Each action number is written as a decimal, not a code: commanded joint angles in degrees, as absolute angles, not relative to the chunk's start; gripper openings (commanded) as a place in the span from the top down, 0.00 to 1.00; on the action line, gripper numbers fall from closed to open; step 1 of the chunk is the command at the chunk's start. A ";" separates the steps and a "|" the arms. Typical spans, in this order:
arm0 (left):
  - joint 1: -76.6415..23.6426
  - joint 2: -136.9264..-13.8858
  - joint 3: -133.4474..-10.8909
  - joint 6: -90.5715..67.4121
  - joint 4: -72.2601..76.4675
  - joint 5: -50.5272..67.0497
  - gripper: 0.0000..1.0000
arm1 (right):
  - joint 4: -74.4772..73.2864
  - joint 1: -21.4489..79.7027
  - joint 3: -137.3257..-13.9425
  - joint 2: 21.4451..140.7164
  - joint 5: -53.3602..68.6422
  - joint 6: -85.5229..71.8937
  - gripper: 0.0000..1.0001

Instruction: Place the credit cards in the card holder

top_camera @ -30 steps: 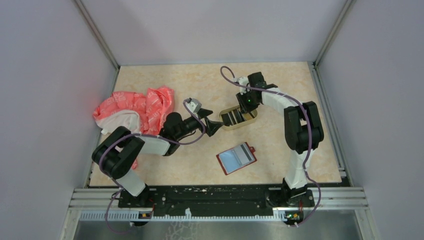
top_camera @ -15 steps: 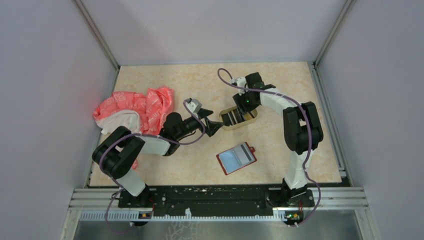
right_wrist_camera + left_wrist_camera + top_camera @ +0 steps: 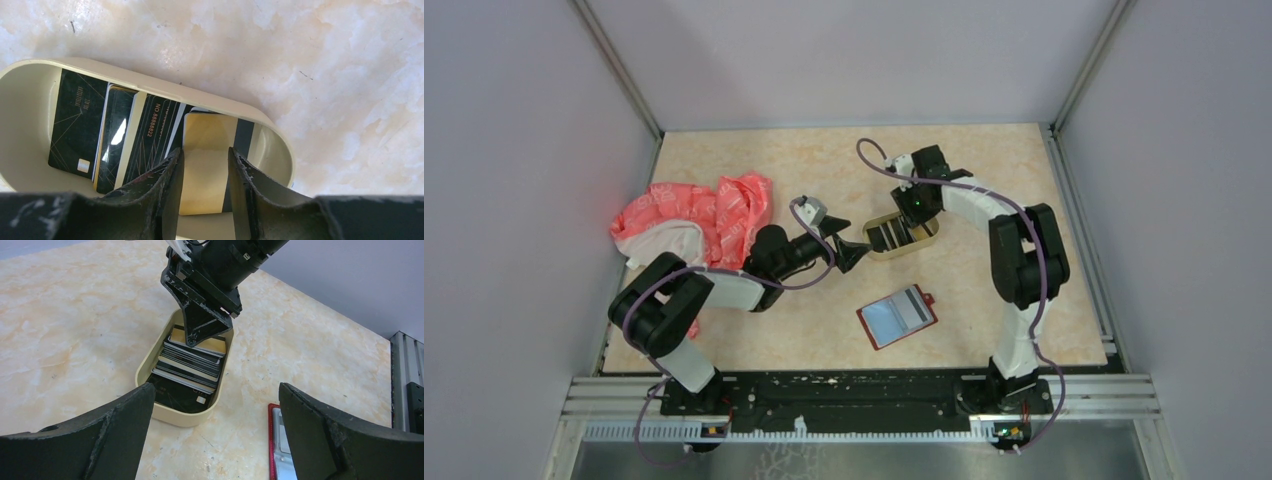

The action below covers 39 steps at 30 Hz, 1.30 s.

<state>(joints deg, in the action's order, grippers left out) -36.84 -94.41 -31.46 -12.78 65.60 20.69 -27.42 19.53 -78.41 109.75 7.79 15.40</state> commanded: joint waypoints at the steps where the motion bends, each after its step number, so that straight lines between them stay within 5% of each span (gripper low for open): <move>1: -36.50 -94.75 -31.11 -12.61 68.03 22.12 0.01 | -24.96 19.70 -78.37 105.78 3.32 17.06 0.64; 18: -36.52 -95.06 -31.33 -12.66 68.10 22.25 0.01 | -23.69 19.60 -76.88 101.69 2.30 17.77 0.70; 25: -36.48 -94.98 -31.25 -12.62 68.11 22.37 0.01 | -26.47 19.70 -78.70 106.28 10.00 16.70 0.55; 39: -36.48 -94.82 -30.93 -12.66 68.72 22.59 0.01 | -27.22 20.05 -78.94 109.39 7.84 17.31 0.55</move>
